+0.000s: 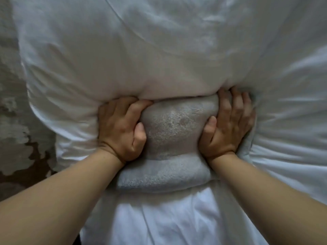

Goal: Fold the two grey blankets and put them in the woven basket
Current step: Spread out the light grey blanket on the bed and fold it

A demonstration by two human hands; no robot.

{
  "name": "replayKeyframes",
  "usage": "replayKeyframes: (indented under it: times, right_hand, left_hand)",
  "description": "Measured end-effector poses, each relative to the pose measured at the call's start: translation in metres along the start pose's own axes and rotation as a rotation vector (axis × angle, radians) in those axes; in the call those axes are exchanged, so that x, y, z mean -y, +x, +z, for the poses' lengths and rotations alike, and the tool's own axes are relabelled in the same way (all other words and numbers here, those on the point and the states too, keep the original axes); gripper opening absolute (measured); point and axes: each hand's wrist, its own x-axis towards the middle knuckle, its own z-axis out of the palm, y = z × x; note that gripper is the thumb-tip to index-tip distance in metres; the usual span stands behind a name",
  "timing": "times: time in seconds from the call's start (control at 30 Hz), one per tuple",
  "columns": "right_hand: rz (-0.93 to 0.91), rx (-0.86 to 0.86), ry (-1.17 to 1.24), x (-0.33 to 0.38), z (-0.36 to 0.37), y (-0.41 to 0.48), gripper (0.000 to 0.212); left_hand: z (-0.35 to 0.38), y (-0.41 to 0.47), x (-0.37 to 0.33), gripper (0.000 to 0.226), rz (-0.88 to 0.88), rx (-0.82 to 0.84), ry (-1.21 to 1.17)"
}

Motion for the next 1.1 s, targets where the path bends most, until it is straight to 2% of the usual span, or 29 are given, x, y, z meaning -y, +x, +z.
replayKeyframes:
  times: [0.33,0.43,0.57,0.67,0.73,0.8,0.87,0.93,1.1]
  right_hand:
    - [-0.033,-0.042,0.007,-0.005,0.011,0.0,0.06]
    - [0.011,0.08,-0.022,0.004,-0.02,0.01,0.062]
    - [0.038,0.394,-0.164,0.023,-0.062,0.029,0.061]
    - [-0.067,0.497,-0.278,0.032,-0.083,0.048,0.054]
    - [-0.188,0.528,-0.375,0.036,-0.095,0.054,0.061]
    - [-0.296,0.499,-0.33,0.031,-0.106,0.055,0.067]
    - [-0.387,0.436,-0.206,0.016,-0.108,0.056,0.063]
    - [-0.454,0.352,-0.09,-0.001,-0.099,0.058,0.055]
    - [-0.42,0.226,0.124,-0.025,-0.036,0.057,0.049]
  left_hand:
    - [0.011,-0.001,0.008,0.045,0.015,-0.013,0.023]
    - [-0.019,0.002,-0.009,0.052,-0.071,0.088,0.042]
    - [-0.068,0.017,-0.042,0.068,-0.189,0.281,0.191]
    - [-0.088,0.018,-0.07,0.052,-0.283,0.235,0.325]
    - [-0.092,0.011,-0.097,0.046,-0.24,0.184,0.36]
    - [-0.09,0.0,-0.112,0.049,-0.194,0.216,0.344]
    - [-0.085,-0.003,-0.106,0.059,-0.197,0.27,0.293]
    - [-0.074,-0.001,-0.09,0.06,-0.167,0.224,0.232]
    - [-0.017,0.008,-0.058,0.057,-0.119,0.065,0.146]
